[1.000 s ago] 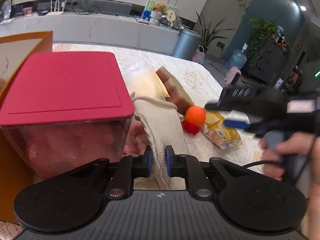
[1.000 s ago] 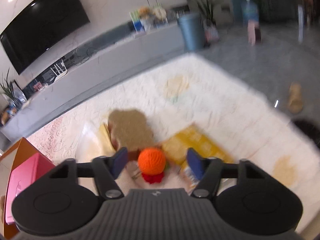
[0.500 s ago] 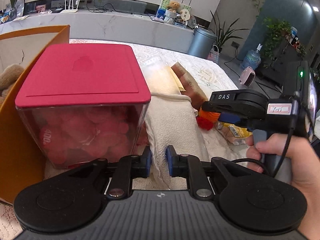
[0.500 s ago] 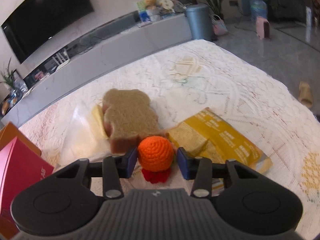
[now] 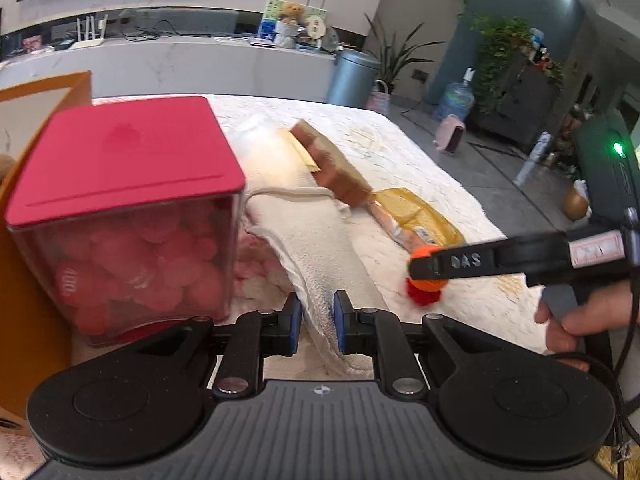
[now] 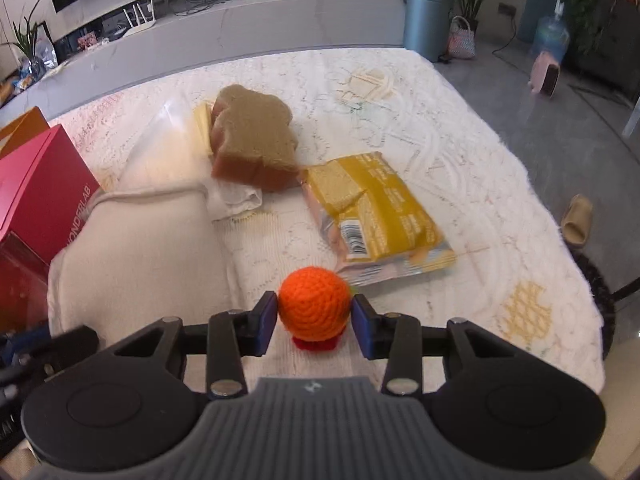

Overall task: Organize soft objects
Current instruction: 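Grasp the orange knitted ball with the right gripper while the left gripper holds the slipper, then carry slipper and ball into the orange box and open both grippers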

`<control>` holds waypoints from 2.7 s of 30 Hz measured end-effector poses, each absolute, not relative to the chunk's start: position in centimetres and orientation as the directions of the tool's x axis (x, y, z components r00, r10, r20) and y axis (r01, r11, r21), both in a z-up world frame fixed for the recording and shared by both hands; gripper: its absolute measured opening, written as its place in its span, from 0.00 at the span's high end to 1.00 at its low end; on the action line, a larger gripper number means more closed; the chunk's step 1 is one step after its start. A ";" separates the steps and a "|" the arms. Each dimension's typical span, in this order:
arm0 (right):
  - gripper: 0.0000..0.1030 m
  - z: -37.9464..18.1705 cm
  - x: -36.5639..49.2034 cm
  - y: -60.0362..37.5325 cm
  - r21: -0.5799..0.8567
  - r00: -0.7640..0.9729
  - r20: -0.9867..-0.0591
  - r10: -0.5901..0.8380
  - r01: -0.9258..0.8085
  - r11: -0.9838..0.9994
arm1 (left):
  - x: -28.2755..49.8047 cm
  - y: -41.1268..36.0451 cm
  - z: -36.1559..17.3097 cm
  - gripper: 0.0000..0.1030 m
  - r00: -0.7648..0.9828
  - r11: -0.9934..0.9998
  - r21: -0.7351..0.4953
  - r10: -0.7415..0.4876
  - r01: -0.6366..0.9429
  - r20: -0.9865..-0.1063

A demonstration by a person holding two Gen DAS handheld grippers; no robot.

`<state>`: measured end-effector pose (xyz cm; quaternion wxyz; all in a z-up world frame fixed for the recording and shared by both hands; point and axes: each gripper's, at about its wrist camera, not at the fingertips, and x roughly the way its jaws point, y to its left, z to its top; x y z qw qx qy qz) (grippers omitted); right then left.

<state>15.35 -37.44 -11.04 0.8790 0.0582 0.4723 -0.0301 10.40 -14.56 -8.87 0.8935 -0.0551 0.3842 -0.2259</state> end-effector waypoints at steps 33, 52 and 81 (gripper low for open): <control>0.64 -8.3 13.8 -37.2 0.135 0.644 -0.765 0.023 0.125 0.983 | 6.4 -12.5 -2.2 0.94 0.759 0.825 -0.341 -0.555 0.451 -0.341; 0.64 -0.1 10.8 -34.4 0.372 0.815 -0.483 0.319 -0.139 0.918 | 8.4 -1.0 6.4 0.94 0.852 0.938 -0.173 -0.345 0.299 -0.393; 0.64 1.9 14.8 -6.7 0.123 0.576 -0.692 0.434 -0.498 0.858 | 18.5 12.0 -2.0 0.51 0.552 0.950 -0.255 -0.313 0.182 -0.773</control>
